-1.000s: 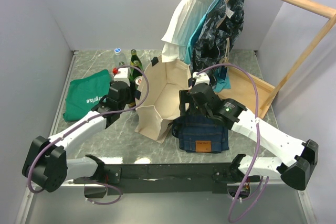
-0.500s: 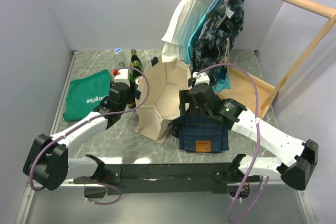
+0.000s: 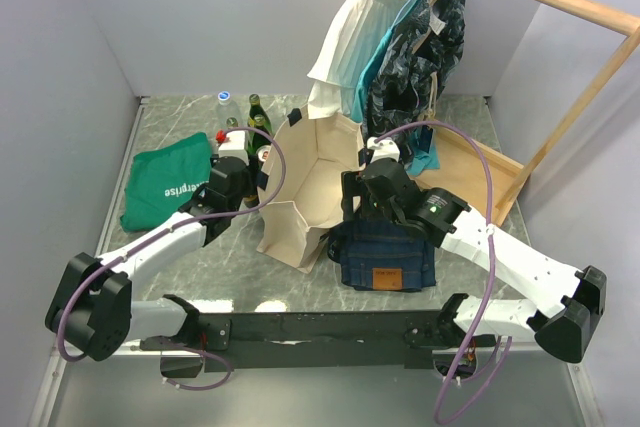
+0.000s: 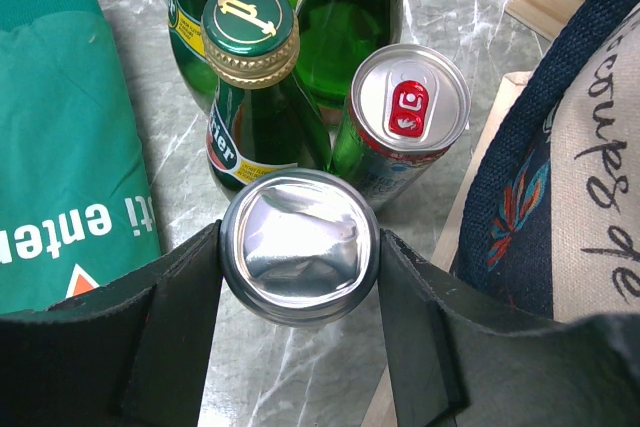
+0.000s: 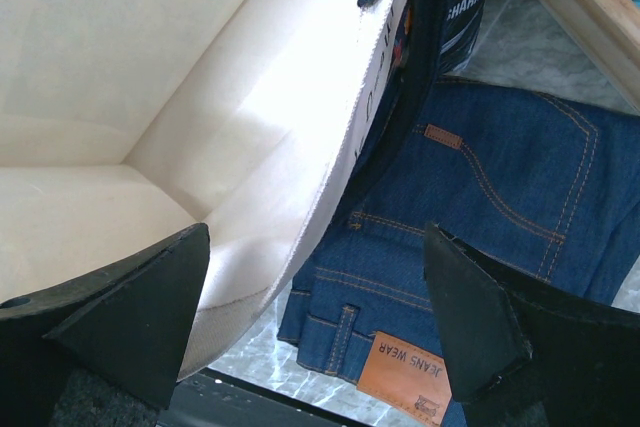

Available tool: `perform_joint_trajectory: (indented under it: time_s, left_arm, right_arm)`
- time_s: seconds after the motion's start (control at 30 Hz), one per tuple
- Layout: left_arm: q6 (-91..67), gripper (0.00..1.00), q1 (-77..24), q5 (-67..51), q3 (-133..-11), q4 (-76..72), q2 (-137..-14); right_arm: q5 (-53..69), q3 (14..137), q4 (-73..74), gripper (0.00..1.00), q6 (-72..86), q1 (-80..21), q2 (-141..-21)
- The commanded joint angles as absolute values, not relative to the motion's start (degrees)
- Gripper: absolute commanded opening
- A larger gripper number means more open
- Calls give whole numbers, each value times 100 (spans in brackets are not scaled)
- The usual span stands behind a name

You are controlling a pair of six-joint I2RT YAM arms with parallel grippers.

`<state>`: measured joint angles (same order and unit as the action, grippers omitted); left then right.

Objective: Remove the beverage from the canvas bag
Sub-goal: Place the drink at the center of the board.

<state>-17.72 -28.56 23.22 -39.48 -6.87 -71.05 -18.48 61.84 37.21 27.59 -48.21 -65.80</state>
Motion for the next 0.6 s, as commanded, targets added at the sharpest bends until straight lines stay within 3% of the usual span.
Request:
perform_joint_trajectory:
  time_s: [0.0, 0.37, 0.57]
  left_arm:
    - [-1775, 21, -2874, 2417, -4078, -1213, -7084]
    - [-1846, 29, -2883, 2250, -4201, -1072, -7198]
    - [-1925, 40, -2909, 2259, -4175, -1072, -7137]
  right_arm:
    - [-1951, 6302, 3656, 93, 2769, -4790, -6451]
    - [-1899, 6267, 3621, 93, 2839, -4790, -6425]
    - [-1898, 6398, 3717, 93, 2751, -4790, -6504]
